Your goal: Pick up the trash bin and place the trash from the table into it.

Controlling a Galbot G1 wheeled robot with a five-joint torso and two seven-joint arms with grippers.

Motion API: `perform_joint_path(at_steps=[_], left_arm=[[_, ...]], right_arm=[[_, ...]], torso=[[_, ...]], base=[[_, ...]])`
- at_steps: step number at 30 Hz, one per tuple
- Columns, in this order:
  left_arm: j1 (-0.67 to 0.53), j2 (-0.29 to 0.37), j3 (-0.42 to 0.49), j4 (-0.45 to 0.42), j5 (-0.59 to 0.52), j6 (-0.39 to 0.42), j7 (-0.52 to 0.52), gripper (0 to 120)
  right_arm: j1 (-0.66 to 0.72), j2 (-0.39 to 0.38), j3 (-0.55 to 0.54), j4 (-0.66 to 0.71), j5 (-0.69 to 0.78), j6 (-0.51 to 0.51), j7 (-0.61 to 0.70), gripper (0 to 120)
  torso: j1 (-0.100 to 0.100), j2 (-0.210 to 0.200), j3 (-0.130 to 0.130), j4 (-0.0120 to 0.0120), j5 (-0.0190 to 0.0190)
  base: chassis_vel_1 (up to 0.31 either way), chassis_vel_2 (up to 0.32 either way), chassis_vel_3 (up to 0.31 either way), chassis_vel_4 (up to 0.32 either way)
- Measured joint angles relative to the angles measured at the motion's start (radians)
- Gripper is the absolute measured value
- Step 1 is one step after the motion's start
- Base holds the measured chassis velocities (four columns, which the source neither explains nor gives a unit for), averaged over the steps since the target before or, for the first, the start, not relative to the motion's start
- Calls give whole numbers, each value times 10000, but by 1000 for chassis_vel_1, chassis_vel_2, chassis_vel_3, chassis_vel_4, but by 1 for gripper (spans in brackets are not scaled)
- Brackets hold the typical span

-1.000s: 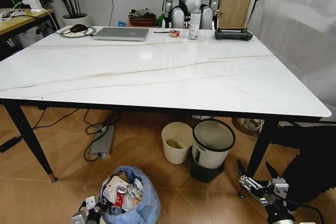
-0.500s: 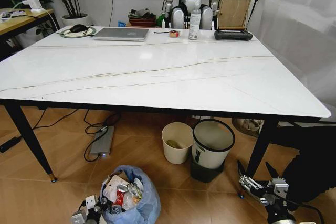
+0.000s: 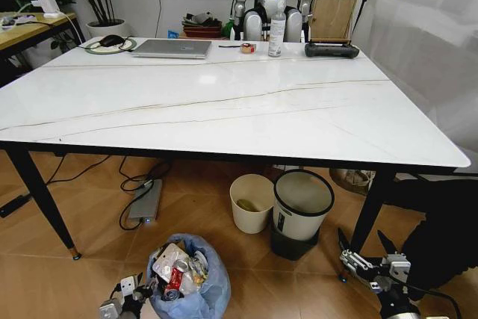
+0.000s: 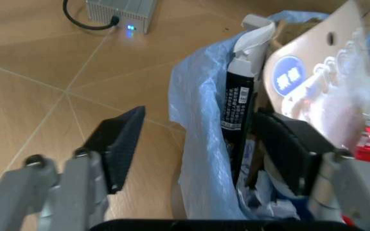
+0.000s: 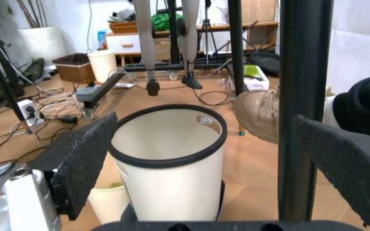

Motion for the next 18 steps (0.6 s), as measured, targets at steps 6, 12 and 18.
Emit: perform_joint_path(at_steps=[6,12,18], left_arm=[[546,194,-176,-471,-77,-113,-35,79],[1281,288,-343,-1066,-90,-304,-58,81],[2496,370,-848,-3228,447,-901,46,90]], right_arm=[[0,0,0,0,0,0,0,100],[0,0,0,0,0,0,0,100],[0,0,0,0,0,0,0,100]], torso=[[1,3,2,0,0],[2,4,3,0,-2],[2,6,4,1,1]], base=[[0,0,0,0],[0,0,0,0],[0,0,0,0]])
